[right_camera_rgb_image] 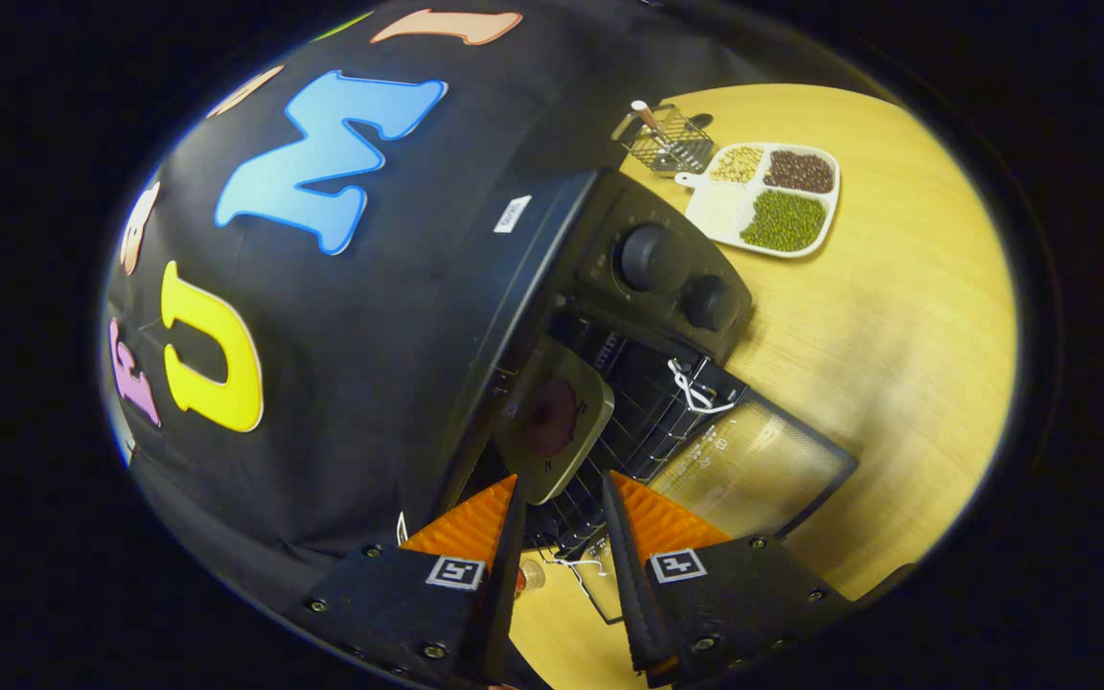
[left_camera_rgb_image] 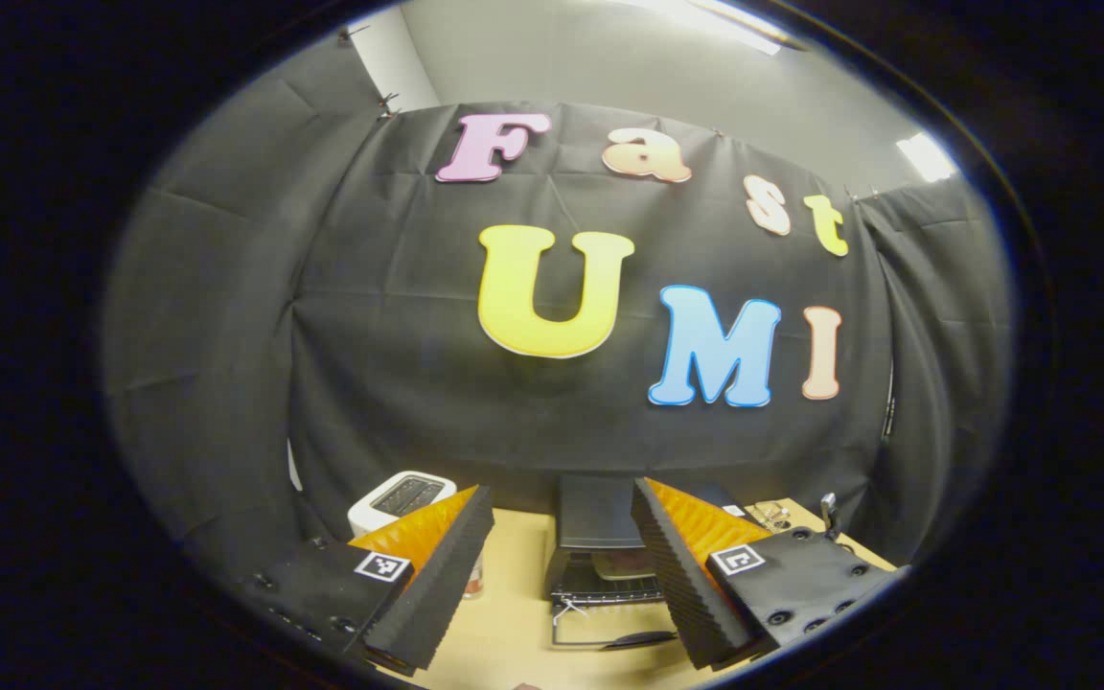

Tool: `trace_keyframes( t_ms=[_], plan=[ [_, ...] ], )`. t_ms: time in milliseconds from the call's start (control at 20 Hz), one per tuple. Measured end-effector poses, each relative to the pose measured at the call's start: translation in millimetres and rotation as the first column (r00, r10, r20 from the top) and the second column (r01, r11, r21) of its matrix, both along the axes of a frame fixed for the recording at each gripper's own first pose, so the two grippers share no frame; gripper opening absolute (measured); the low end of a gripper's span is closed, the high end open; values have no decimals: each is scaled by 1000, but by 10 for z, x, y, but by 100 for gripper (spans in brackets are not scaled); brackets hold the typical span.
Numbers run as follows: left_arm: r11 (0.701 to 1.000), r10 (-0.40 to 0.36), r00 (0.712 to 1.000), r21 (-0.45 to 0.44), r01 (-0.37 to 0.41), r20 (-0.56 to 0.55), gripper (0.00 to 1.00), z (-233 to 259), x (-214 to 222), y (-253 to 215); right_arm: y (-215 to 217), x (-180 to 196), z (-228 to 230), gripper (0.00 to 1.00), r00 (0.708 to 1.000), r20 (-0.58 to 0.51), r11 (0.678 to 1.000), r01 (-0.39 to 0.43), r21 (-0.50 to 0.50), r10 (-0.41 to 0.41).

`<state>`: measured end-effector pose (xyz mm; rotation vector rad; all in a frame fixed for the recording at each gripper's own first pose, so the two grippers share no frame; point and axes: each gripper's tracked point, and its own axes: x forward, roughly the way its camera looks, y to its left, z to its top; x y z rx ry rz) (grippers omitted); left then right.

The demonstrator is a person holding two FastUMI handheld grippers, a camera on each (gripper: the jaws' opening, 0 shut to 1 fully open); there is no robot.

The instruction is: Open the electric oven with the left hand, put the food in, and close the electric oven.

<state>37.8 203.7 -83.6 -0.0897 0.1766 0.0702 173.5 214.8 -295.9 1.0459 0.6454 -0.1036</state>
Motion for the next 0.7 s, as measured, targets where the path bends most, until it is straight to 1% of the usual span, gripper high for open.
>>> trace_keyframes(
  t_ms=[50,100,150,200,250,350,400,450,500,600,650,700],
  plan=[
    [1000,-8,1000,0,8,-2,98,3,17,-91,-70,-77,78,48,1000,12,999,-22,-30,23],
    [1000,-18,1000,1,18,-2,100,6,29,-198,-151,-160,167,48,998,27,996,-48,-73,50],
    [1000,-29,1000,4,29,0,100,21,53,-291,-233,-232,253,48,996,45,988,-76,-131,82],
    [999,-37,999,10,37,-3,100,14,70,-371,-316,-324,336,48,990,59,973,-110,-205,125],
    [999,-40,999,17,40,-7,100,13,77,-450,-403,-402,464,48,981,88,948,-141,-286,172],
    [999,-41,999,26,41,0,100,42,107,-585,-579,-505,748,48,959,151,895,-157,-417,239],
    [998,-49,999,26,49,5,100,46,120,-687,-677,-596,958,48,944,190,861,-148,-488,270],
    [998,-56,998,27,56,7,100,60,124,-784,-765,-640,1147,48,928,229,830,-127,-543,292],
    [998,-59,998,30,59,6,100,50,134,-860,-861,-716,1370,48,908,272,793,-98,-602,319],
    [996,-79,997,34,79,7,100,76,131,-1070,-1016,-833,1730,48,876,337,743,-35,-668,345],
    [996,-87,996,38,86,15,100,113,121,-1163,-1089,-888,1897,48,865,362,725,-3,-689,348],
    [995,-91,996,45,90,24,100,160,107,-1235,-1157,-970,2057,48,856,384,714,25,-700,347]
  ],
)
